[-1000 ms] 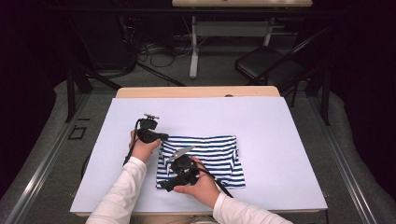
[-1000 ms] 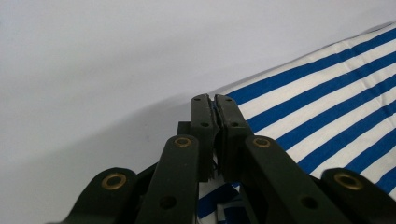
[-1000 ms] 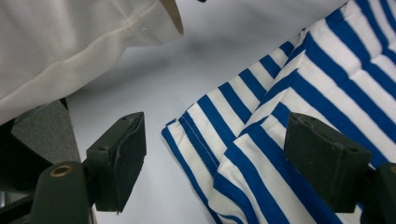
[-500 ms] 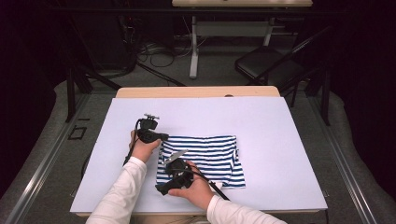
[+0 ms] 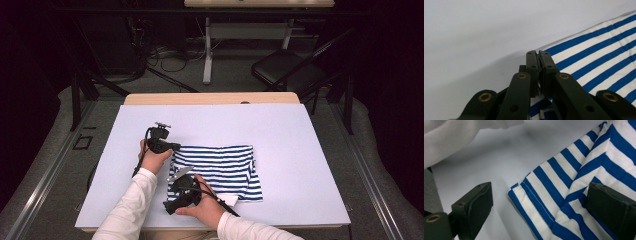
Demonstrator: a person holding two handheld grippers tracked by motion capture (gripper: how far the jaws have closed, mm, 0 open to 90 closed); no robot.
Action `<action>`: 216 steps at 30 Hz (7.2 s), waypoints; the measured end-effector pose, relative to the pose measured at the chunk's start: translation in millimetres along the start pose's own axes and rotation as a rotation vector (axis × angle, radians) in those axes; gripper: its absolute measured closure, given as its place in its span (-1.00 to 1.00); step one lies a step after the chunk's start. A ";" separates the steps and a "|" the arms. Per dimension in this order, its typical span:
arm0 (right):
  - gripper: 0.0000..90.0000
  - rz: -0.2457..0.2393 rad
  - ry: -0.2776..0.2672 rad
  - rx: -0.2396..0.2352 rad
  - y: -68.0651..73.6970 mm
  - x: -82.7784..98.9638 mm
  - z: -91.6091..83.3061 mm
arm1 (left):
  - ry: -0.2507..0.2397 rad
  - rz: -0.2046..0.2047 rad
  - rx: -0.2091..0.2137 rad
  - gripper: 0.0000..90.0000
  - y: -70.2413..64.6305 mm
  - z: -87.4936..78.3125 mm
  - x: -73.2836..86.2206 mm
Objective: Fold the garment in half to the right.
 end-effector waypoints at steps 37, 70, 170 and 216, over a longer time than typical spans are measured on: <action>0.41 -0.079 -0.005 0.143 -24.7 -1.2 -8.7 | 0.002 -0.005 -0.001 0.94 -0.2 0.6 0.8; 0.85 -0.084 -0.009 0.109 -25.9 -3.4 -14.4 | -0.017 -0.018 -0.003 0.94 5.7 -9.6 0.1; 0.85 -0.183 -0.042 -0.052 23.7 1.2 -27.9 | -0.076 -0.015 -0.070 0.95 31.5 -92.0 76.4; 0.85 -0.011 -0.228 -0.061 -26.9 -36.9 -92.2 | -0.136 0.081 -0.062 0.95 -10.7 -90.3 -27.4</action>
Point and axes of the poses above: each handheld gripper's, and its own axes: z roughly forward along the jaws, x roughly out of its underside, y roughly to its left, the point moved 10 cm from there along z, roughly forward along the jaws, and after that the axes turned 3 degrees about -x, right-handed, at the moved point
